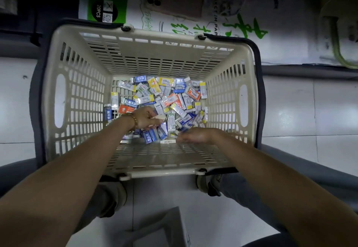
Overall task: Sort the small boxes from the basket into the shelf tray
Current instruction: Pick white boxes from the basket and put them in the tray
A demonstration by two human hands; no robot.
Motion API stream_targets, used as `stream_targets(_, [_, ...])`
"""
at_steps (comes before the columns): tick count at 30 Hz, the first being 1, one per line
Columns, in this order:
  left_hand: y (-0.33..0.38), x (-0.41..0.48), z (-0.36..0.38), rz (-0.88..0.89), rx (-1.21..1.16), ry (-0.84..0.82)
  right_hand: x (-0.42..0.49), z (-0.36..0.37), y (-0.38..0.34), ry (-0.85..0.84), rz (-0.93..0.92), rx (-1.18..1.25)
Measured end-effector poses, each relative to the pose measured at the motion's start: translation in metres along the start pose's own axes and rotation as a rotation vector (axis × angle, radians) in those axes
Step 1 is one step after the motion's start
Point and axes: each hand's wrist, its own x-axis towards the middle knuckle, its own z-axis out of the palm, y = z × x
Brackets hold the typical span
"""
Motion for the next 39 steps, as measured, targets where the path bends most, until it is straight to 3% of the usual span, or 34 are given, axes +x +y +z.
stream_targets(3, [-0.009,-0.004,-0.01,-0.062,-0.262,0.054,0.013,0.011,-0.002,0.063,0.007,-0.127])
stream_targets(7, [-0.016,-0.008,-0.014,-0.074,-0.408,0.067,0.019,0.02,-0.011,0.176,-0.122,-0.029])
stream_targets(14, [-0.025,-0.019,-0.019,-0.135,-0.615,0.092,0.031,0.028,-0.015,0.098,-0.122,-0.153])
stream_targets(18, [-0.031,-0.021,-0.021,-0.155,-0.565,0.115,0.034,0.03,-0.016,0.103,-0.118,-0.107])
stream_targets(23, [-0.03,-0.024,-0.02,-0.162,-0.57,0.13,0.032,0.031,-0.011,0.256,-0.221,0.024])
stream_targets(28, [-0.025,-0.022,-0.018,-0.162,-0.528,0.226,0.026,0.029,-0.012,0.198,-0.234,0.085])
stream_targets(30, [-0.023,-0.021,-0.019,-0.123,-0.503,0.289,0.021,0.022,-0.014,0.193,-0.219,0.182])
stream_targets(34, [-0.021,-0.023,-0.026,-0.081,-0.433,0.343,0.008,0.002,-0.025,0.239,-0.208,0.741])
stream_targets(39, [-0.008,-0.021,-0.028,-0.035,-0.463,0.301,-0.01,-0.019,-0.049,0.281,-0.364,0.914])
